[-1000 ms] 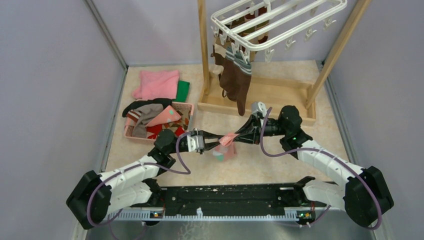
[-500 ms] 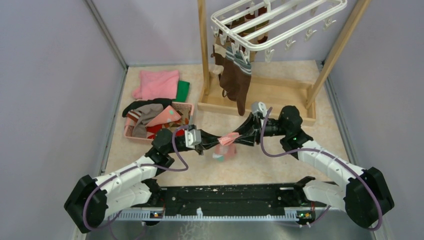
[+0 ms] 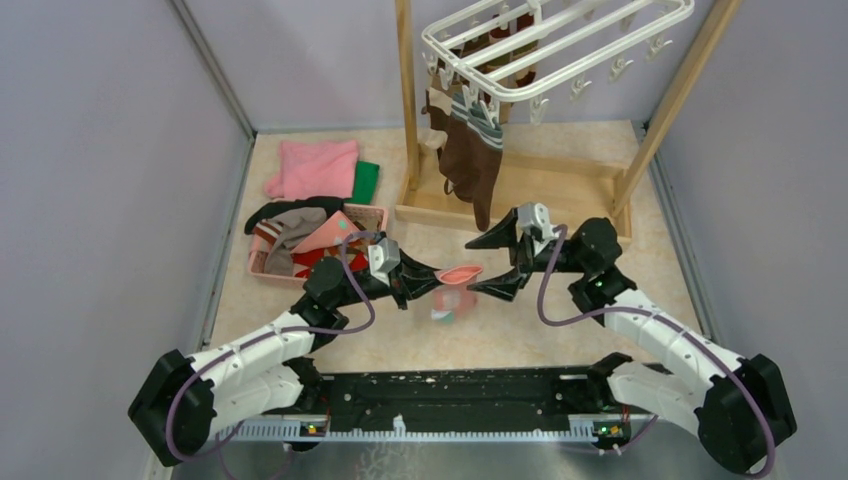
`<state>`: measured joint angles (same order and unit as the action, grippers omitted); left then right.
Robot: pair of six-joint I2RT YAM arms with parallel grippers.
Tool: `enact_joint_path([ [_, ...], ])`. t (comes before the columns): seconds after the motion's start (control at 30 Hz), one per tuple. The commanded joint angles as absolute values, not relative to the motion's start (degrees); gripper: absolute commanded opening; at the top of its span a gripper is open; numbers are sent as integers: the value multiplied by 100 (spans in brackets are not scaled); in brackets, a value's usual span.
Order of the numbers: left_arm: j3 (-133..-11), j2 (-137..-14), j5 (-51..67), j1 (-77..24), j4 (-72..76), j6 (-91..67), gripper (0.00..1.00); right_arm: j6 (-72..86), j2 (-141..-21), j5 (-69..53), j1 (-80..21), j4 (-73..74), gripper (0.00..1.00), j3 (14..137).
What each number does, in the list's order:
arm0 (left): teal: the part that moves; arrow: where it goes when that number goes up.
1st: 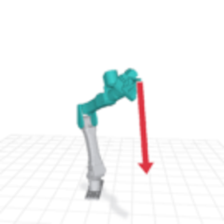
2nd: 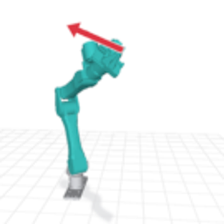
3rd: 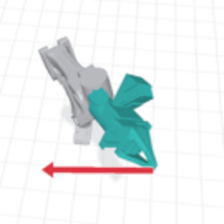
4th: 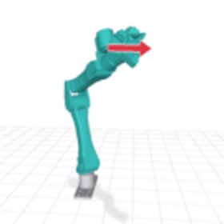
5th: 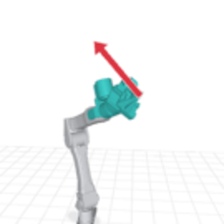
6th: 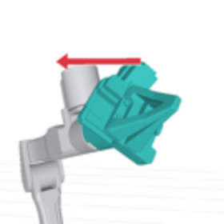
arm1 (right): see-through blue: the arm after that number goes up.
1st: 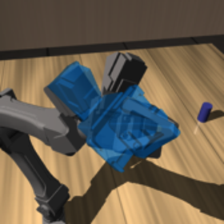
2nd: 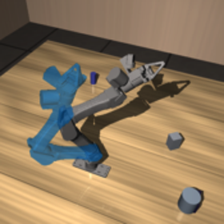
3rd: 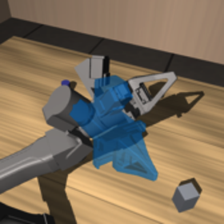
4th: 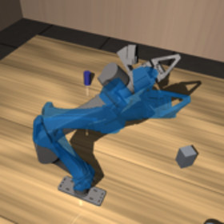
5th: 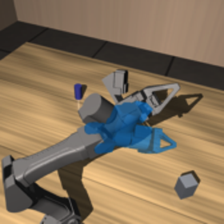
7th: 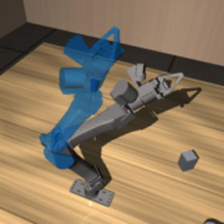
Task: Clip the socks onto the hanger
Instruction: Pick up the sock from the bin.
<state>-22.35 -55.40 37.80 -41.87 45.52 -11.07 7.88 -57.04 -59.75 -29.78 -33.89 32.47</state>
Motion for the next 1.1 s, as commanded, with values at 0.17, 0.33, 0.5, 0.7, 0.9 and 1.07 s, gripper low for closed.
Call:
enact_joint_path([
  [0.17,-2630,-5392,3816,-4175,4399,-697,0,816,-4488,-5381,-2725,-3644,86,3260],
  [0.33,-2914,-5372,3954,-4175,4076,-243,0,635,-4352,-4587,-2722,-3212,87,3545],
  [0.5,-3131,-5466,4069,-4175,4114,-310,0,448,-4315,-3593,-2724,-2841,88,4208],
  [0.7,-3181,-5448,4468,-4175,4247,-348,0,259,-4467,-2873,-2572,-2893,93,4954],
  [0.9,-2972,-5196,4521,-4175,4238,-275,0,646,-4792,-3221,-1834,-3343,92,5348],
  [1.07,-2905,-5087,4543,-4175,4200,-241,0,760,-4952,-3222,-1519,-3487,90,5455],
])
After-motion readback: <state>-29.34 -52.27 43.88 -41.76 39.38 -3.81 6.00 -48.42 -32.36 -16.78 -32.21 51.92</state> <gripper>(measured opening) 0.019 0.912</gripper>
